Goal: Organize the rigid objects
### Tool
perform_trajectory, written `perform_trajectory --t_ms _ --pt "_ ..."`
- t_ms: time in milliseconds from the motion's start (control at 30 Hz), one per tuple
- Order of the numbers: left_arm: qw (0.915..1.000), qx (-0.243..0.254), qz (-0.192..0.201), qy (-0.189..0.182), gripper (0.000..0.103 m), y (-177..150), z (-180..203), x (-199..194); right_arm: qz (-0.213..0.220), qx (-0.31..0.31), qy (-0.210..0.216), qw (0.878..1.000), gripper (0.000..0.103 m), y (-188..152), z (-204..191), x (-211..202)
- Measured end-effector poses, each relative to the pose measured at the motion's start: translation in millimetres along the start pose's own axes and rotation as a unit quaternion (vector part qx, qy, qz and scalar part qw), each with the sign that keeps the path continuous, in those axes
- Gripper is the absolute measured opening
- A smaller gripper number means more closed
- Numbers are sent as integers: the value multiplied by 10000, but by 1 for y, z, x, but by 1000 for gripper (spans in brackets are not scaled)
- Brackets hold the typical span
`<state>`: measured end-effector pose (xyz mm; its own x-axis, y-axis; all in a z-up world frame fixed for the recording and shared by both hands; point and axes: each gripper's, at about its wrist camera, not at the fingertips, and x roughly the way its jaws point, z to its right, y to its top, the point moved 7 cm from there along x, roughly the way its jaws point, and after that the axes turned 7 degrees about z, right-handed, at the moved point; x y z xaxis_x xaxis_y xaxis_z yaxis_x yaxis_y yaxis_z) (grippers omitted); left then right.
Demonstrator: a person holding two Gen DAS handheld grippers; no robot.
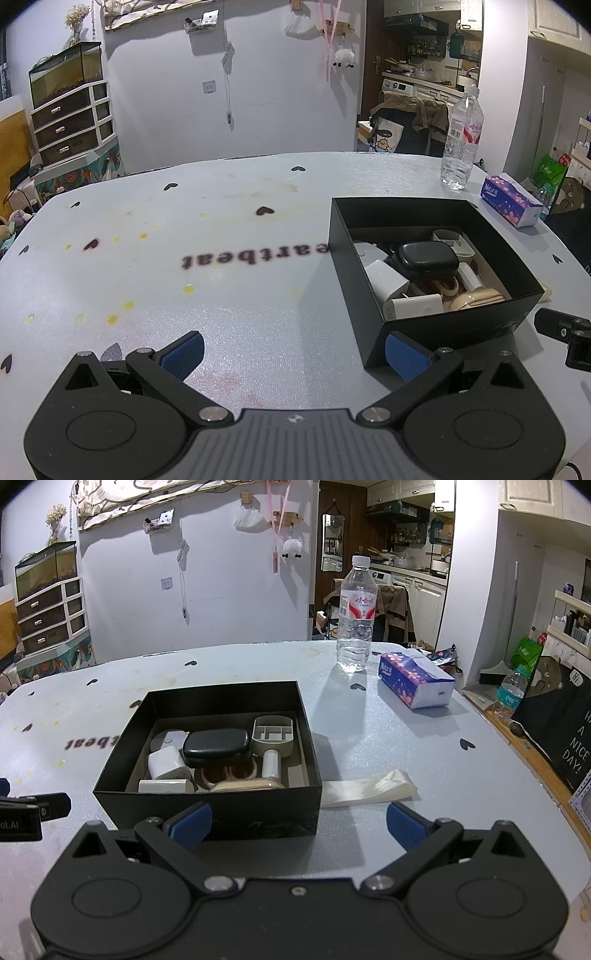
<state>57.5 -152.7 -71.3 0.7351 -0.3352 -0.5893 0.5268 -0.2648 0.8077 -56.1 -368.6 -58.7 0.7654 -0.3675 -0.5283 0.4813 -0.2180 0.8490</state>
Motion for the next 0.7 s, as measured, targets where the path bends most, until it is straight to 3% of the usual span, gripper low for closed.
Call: perform_trajectory --t_ms 700 --pt "10000 -1 -5 -6 103 -1 0 -1 -16 19 19 10000 102 -1 0 -1"
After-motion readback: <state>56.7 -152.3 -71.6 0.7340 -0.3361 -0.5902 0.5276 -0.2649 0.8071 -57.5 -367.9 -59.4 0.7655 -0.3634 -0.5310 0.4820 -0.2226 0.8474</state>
